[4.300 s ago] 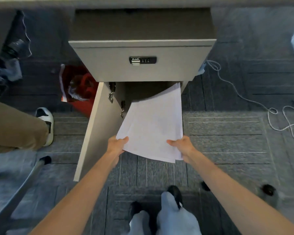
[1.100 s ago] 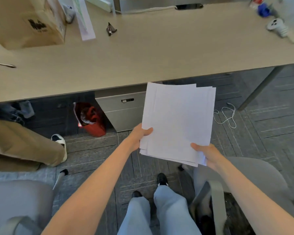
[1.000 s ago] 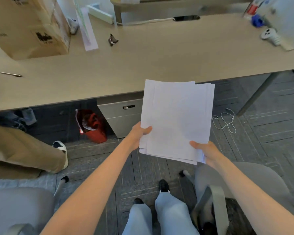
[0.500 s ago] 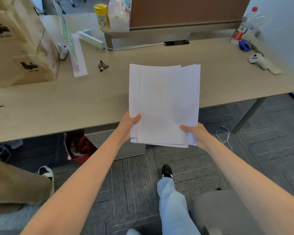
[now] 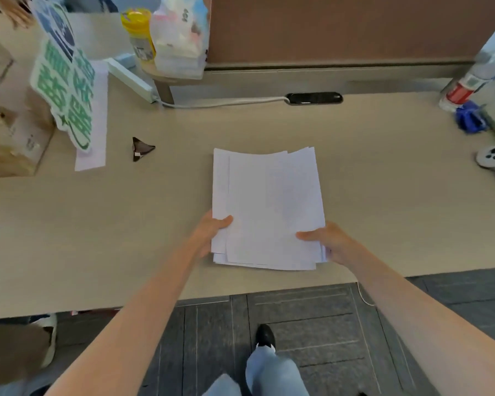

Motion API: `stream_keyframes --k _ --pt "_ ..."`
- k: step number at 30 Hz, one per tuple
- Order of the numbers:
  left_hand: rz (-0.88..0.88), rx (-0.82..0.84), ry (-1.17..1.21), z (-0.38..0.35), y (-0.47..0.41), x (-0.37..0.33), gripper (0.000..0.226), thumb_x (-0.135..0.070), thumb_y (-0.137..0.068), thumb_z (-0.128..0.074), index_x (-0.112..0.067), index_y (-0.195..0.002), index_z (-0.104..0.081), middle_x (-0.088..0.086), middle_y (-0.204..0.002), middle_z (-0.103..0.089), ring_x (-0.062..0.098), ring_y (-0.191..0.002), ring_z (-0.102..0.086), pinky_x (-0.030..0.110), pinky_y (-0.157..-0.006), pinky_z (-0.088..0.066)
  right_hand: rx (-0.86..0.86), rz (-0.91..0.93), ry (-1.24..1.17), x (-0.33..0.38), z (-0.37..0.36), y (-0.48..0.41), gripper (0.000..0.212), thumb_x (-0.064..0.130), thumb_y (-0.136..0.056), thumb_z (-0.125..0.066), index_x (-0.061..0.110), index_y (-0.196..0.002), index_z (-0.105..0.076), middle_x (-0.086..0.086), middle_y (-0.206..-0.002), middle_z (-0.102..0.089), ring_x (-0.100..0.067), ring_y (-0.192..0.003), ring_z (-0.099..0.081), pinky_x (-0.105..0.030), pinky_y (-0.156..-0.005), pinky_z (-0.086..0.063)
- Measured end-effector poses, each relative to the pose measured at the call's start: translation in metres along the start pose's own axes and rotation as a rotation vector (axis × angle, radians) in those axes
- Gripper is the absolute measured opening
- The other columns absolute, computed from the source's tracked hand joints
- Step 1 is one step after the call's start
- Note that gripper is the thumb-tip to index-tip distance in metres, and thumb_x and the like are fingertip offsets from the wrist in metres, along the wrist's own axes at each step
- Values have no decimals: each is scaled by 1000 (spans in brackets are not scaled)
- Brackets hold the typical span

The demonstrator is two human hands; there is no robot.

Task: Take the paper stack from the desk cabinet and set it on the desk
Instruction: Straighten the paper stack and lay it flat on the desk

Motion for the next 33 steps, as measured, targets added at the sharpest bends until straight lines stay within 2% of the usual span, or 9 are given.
stream_keyframes --k 5,8,12,15,19,23,27,30,33 --pt "158 146 -89 3 -18 -10 41 -12 -93 -58 -6 -133 -53 9 -133 -62 22 -113 -63 31 -89 -54 114 -78 19 23 19 -34 50 25 -75 -75 8 -120 -64 -11 -120 -70 -28 -108 -67 -40 -93 -51" --pt "239 180 7 9 -28 -22 45 -27 -92 -58 -7 -133 -55 10 -133 -63 27 -123 -59 37 -98 -51 126 -91 -5 34 33 -49 48 46 -83 -63 15 -120 -66 -6 -118 -72 -26 -110 -67 -42 -98 -48" --pt "284 219 22 0 -44 -40 41 -31 -91 -59 -11 -127 -61 9 -127 -68 26 -118 -63 40 -98 -51 78 -88 135 48 35 -63 58 60 -75 -66 18 -116 -68 -1 -113 -74 -21 -106 -69 -38 -95 -50" --pt "290 257 29 -19 -53 -45 37 -30 -89 -63 -16 -123 -63 6 -122 -70 23 -112 -67 40 -97 -53 68 -64 191 57 27 -70 52 55 -77 -68 17 -113 -67 -1 -108 -75 -17 -97 -70 -26 -72 -52" --pt "264 240 -59 -37 -66 -34 39 -24 -88 -65 -16 -126 -60 5 -127 -68 21 -117 -63 41 -105 -46 67 -28 188 57 20 -75 40 44 -77 -73 15 -105 -69 -1 -97 -76 -11 -81 -73 -20 -61 -54" --pt "183 100 -104 -45 -72 -33 50 -22 -90 -64 -9 -136 -51 8 -133 -62 25 -120 -60 42 -107 -44 21 87 101 57 20 -81 37 24 -80 -74 5 -112 -68 -13 -110 -73 -24 -92 -72 -36 -82 -58" --pt "66 53 -62 -49 -65 -63 49 -24 -90 -63 -9 -136 -52 8 -133 -62 25 -119 -61 41 -103 -46 -38 190 -63 77 20 -73 22 19 -80 -74 11 -101 -71 -12 -107 -74 -18 -82 -73 -31 -72 -60" --pt "-67 38 -42 -54 -56 -97 40 -23 -91 -63 -12 -129 -57 3 -123 -68 20 -111 -65 35 -92 -51 -73 299 -116 105 19 -63 28 20 -81 -73 7 -106 -70 -9 -103 -74 -19 -85 -73 -31 -74 -58" --pt "-184 54 -19 -60 -41 -130 26 -23 -90 -63 -22 -116 -63 -7 -110 -72 8 -100 -70 22 -76 -56 -111 421 -130 134 19 -52 12 15 -80 -74 15 -91 -71 1 -89 -74 -9 -76 -72 -22 -69 -57"
Point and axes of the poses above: each hand's wrist, its own y-axis away from the middle knuckle, its own z-axis out of the back of the hand, x = y × z, the point moved 2 cm from there along -y, towards the middle knuckle
